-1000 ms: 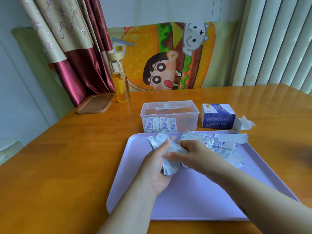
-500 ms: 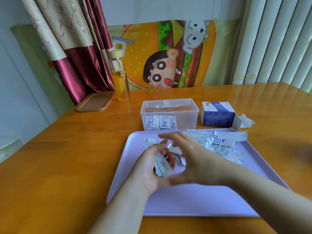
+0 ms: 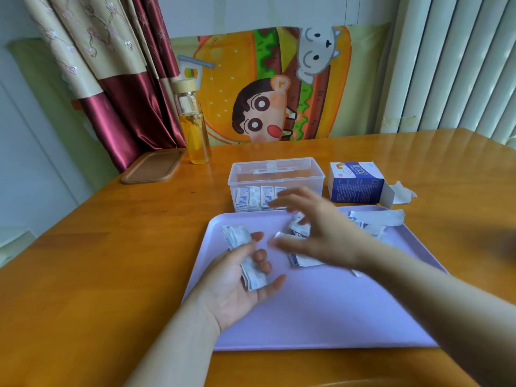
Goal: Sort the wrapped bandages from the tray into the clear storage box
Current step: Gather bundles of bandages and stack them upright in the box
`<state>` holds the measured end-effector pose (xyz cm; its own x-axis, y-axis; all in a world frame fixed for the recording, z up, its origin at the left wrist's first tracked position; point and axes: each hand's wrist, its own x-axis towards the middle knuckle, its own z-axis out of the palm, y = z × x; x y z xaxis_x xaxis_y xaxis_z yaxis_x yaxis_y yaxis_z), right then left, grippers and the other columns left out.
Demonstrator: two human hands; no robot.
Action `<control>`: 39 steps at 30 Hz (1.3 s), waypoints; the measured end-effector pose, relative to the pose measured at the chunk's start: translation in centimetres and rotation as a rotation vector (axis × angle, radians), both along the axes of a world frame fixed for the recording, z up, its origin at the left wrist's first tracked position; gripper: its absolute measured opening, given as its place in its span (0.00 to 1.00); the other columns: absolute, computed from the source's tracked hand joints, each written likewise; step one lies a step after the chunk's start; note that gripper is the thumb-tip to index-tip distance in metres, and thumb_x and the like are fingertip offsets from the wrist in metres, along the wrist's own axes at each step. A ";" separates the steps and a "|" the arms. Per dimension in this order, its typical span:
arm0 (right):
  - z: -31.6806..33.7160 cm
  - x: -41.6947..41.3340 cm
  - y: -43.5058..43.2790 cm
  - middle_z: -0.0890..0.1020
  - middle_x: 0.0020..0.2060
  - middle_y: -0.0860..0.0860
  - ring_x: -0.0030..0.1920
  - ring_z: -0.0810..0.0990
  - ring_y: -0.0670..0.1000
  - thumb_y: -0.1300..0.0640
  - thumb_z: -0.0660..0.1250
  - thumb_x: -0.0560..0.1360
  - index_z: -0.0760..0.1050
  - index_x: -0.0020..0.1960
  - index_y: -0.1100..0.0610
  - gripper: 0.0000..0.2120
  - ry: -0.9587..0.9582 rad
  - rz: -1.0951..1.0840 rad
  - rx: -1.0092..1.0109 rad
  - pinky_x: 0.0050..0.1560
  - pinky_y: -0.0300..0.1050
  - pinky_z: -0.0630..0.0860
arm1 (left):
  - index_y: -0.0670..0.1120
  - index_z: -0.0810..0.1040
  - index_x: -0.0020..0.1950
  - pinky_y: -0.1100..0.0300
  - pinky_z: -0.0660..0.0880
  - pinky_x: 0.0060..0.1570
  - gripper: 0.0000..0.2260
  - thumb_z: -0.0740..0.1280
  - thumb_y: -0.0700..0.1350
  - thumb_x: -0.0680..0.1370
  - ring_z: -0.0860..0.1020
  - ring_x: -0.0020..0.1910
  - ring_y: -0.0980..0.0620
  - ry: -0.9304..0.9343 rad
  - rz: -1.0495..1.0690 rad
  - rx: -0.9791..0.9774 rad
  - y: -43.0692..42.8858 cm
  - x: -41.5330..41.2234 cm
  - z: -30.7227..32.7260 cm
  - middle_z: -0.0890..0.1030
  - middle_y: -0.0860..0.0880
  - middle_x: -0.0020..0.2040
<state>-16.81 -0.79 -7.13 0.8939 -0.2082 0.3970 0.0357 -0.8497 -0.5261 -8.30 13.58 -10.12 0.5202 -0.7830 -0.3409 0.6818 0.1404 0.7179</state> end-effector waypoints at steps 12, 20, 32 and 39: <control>-1.1 3.1 -3.0 0.78 0.42 0.49 0.43 0.76 0.51 0.54 0.73 0.69 0.79 0.53 0.55 0.13 0.536 -0.209 -0.097 0.39 0.38 0.71 | 0.47 0.76 0.54 0.68 0.66 0.22 0.07 0.63 0.42 0.78 0.68 0.28 0.56 0.028 0.145 0.025 0.8 1.9 0.3 0.71 0.50 0.31; 3.3 2.4 -3.3 0.82 0.40 0.42 0.38 0.78 0.33 0.60 0.69 0.74 0.79 0.42 0.50 0.05 0.217 -0.019 0.030 0.40 0.22 0.70 | 0.45 0.75 0.50 0.69 0.57 0.22 0.03 0.65 0.42 0.77 0.61 0.21 0.59 -0.135 0.176 0.106 -1.2 4.1 2.1 0.67 0.53 0.29; 8.1 7.0 -5.7 0.80 0.56 0.48 0.51 0.80 0.43 0.58 0.67 0.75 0.79 0.49 0.48 0.06 -0.152 -0.064 0.186 0.52 0.37 0.77 | 0.45 0.77 0.44 0.70 0.57 0.23 0.02 0.68 0.40 0.75 0.60 0.20 0.61 -0.404 0.098 0.106 -6.4 8.3 7.1 0.75 0.55 0.25; 8.1 10.8 -8.9 0.82 0.33 0.50 0.32 0.77 0.45 0.58 0.72 0.72 0.80 0.43 0.56 0.02 0.072 -0.218 0.590 0.39 0.39 0.74 | 0.50 0.80 0.38 0.61 0.60 0.30 0.06 0.70 0.44 0.74 0.63 0.29 0.53 -0.836 0.208 0.222 -9.9 10.8 8.2 0.76 0.48 0.34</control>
